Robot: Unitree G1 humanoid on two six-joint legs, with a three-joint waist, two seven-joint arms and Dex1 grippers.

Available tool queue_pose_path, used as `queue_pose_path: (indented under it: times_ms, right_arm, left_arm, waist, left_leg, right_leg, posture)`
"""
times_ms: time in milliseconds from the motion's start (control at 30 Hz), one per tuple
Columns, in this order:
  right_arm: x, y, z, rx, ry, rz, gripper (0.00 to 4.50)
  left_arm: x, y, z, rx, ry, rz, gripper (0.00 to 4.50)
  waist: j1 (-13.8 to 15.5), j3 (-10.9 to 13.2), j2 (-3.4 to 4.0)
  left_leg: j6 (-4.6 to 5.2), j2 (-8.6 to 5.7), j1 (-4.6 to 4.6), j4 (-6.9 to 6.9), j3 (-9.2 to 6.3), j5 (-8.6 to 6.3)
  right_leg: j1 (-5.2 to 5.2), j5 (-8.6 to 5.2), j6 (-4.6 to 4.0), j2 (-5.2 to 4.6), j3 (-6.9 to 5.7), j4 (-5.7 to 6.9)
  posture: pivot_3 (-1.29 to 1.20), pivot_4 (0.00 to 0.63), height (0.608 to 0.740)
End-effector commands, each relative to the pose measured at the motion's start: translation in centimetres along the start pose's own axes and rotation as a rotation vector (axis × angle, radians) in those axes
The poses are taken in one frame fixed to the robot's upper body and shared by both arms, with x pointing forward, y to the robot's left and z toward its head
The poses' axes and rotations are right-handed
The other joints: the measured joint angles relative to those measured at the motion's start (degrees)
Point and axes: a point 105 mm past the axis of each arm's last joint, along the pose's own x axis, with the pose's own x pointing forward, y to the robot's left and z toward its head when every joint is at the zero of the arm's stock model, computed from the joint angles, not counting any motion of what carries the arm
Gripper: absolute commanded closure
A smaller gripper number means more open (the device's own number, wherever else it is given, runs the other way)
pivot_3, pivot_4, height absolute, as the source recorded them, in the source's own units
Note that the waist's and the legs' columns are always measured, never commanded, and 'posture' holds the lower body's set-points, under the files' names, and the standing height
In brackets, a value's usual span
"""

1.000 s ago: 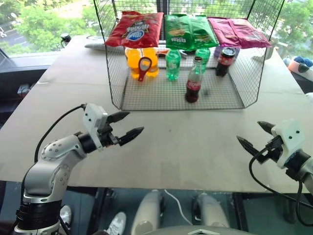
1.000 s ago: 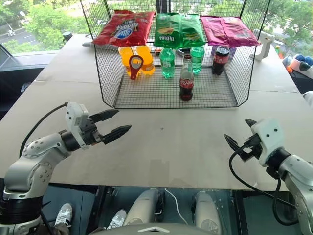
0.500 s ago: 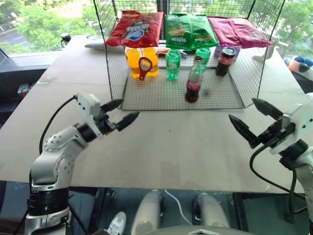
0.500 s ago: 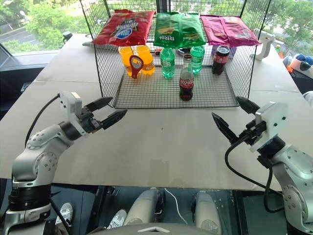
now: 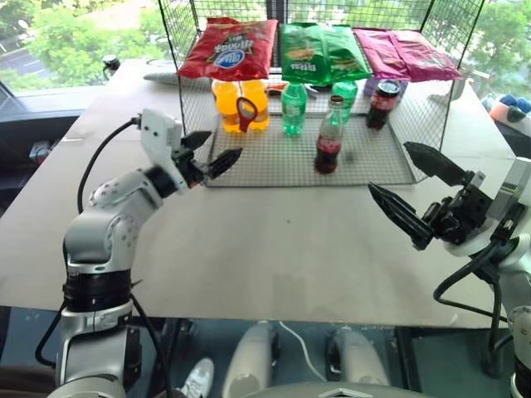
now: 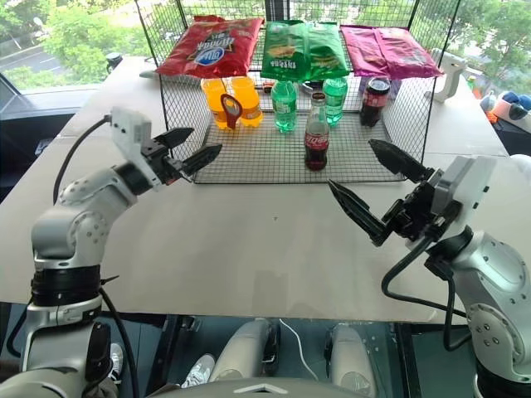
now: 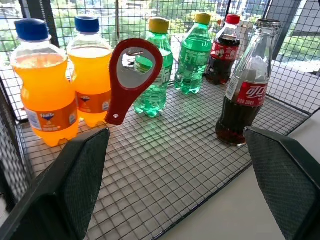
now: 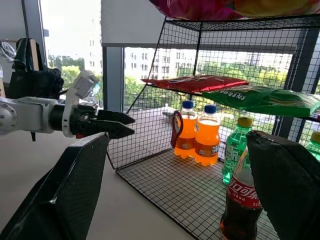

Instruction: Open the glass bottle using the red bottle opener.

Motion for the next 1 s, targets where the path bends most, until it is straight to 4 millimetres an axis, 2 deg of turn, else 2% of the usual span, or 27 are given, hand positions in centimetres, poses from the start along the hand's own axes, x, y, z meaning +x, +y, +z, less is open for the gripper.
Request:
queue_pose_path:
  times_ms: [33, 200, 367, 400, 467, 633, 1000]
  right_arm:
    - [0.1, 0.6, 1.2, -0.039, -0.055, 0.020, 0.06]
    - [-0.3, 0.5, 0.9, -0.054, -0.042, -0.005, 0.06]
    - [-0.7, 0.5, 0.7, -0.073, -0.038, -0.036, 0.06]
    - [-0.7, 0.5, 0.7, -0.076, -0.038, -0.042, 0.00]
    - [-0.9, 0.7, 0.7, -0.081, -0.037, -0.057, 0.00]
    - [-1.2, 1.1, 0.5, -0.085, -0.028, -0.079, 0.00]
    - [-1.2, 1.5, 0.0, -0.086, -0.020, -0.098, 0.00]
  left_arm:
    - [1.3, 1.6, 0.8, 0.062, 0.058, 0.047, 0.07]
    - [3.0, 3.8, 1.2, 0.106, 0.100, 0.075, 0.07]
    - [5.0, 4.1, 1.2, 0.139, 0.123, 0.056, 0.07]
    - [5.4, 4.1, 1.3, 0.156, 0.124, 0.063, 0.58]
    - [6.2, 4.3, 1.5, 0.170, 0.122, 0.092, 0.58]
    - [6.9, 4.3, 1.5, 0.180, 0.117, 0.101, 0.58]
    - [9.0, 2.9, 1.4, 0.213, 0.114, 0.073, 0.58]
  waist:
    - [0.0, 0.0, 0.00]
    - [-0.1, 0.0, -0.01]
    - [-0.1, 0.0, -0.01]
    - [0.1, 0.0, -0.01]
    - [0.4, 0.0, -0.02]
    - [1.2, 0.0, -0.02]
    - [2.7, -0.1, -0.02]
  left_leg:
    - [0.00, 0.00, 0.00, 0.02, 0.00, 0.00]
    - [0.00, -0.06, 0.01, 0.02, 0.07, 0.00]
    - [0.00, -0.07, 0.01, 0.03, 0.18, 0.00]
    - [0.00, -0.05, 0.05, 0.04, 0.17, 0.00]
    - [0.00, -0.02, 0.06, 0.08, 0.14, 0.01]
    - [0.00, 0.04, 0.12, 0.17, 0.08, 0.01]
    - [-0.01, 0.04, 0.11, 0.40, -0.09, 0.01]
  right_leg:
    - [0.02, 0.00, 0.00, 0.00, -0.01, 0.00]
    - [0.02, -0.07, 0.14, 0.05, 0.00, 0.00]
    - [0.07, 0.02, 0.27, 0.08, -0.04, 0.00]
    - [0.10, 0.00, 0.25, 0.07, -0.03, 0.01]
    - [0.15, -0.09, 0.17, 0.07, -0.11, 0.05]
    - [0.23, -0.11, 0.19, 0.01, -0.16, 0.09]
    - [0.32, -0.12, 0.19, -0.04, -0.37, 0.17]
  posture:
    - [0.00, 0.150, 0.740]
    - [0.00, 0.150, 0.740]
    - [0.00, 0.150, 0.740]
    - [0.00, 0.150, 0.740]
    - [0.00, 0.150, 0.740]
    - [0.00, 0.150, 0.740]
    - [0.00, 0.150, 0.740]
